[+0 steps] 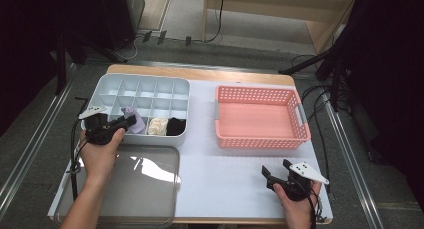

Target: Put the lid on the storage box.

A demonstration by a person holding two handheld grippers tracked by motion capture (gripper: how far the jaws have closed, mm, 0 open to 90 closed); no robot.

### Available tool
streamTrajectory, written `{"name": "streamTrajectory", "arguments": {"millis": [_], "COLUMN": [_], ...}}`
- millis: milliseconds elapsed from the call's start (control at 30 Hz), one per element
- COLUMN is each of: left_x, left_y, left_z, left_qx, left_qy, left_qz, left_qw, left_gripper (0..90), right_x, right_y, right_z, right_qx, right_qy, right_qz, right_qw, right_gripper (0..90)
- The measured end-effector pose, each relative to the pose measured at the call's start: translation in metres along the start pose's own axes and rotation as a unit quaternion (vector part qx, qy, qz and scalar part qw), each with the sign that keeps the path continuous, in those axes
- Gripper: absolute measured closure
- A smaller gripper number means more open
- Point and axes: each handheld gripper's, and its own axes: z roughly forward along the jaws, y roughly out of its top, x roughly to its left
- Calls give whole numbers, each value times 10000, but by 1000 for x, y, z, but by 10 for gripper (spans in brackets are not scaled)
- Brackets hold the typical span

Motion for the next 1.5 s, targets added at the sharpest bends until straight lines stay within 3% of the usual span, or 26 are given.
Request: {"name": "streamTrajectory", "arguments": {"millis": [300,433,733,800,900,1033,1133,1200,1233,1267,1367,1433,1500], "left_x": [0,0,-5,-6,-7,-6,-3,-3,-3,-3,-4,-5,-5], "left_y": [-7,-9,-10,-9,-9,-7,-6,-6,-6,-7,-6,-6,-6], "left_z": [6,9,15,15,15,13,9,9,9,11,12,13,12], "left_qx": [186,488,712,726,694,730,675,706,706,798,863,820,785], "left_qy": [156,251,384,418,300,253,292,324,324,361,334,360,344], "left_qz": [104,208,476,430,312,255,164,208,208,342,331,358,364], "left_qw": [9997,9983,9956,9956,9966,9967,9972,9968,9968,9956,9952,9953,9957], "left_gripper": [695,690,653,615,535,518,591,706,720,728,728,689,586], "right_x": [1,1,1,1,1,2,1,1,1,2,3,3,3], "right_y": [0,0,0,0,0,-1,-1,-1,-1,-1,-1,-1,-1], "right_z": [0,0,0,0,0,0,0,0,0,0,0,0,0], "right_qx": [11,7,9,5,-6,0,-13,-4,-4,17,29,29,24], "right_qy": [-33,-32,-58,-62,-60,-53,-46,-55,-55,-52,-60,-64,-63], "right_qz": [-40,-53,-62,-71,-74,-60,-62,-73,-73,-54,-60,-58,-59], "right_qw": [10000,10000,10000,10000,10000,10000,10000,10000,10000,10000,10000,10000,10000], "right_gripper": [158,160,164,164,164,164,164,164,164,165,166,166,166]}}
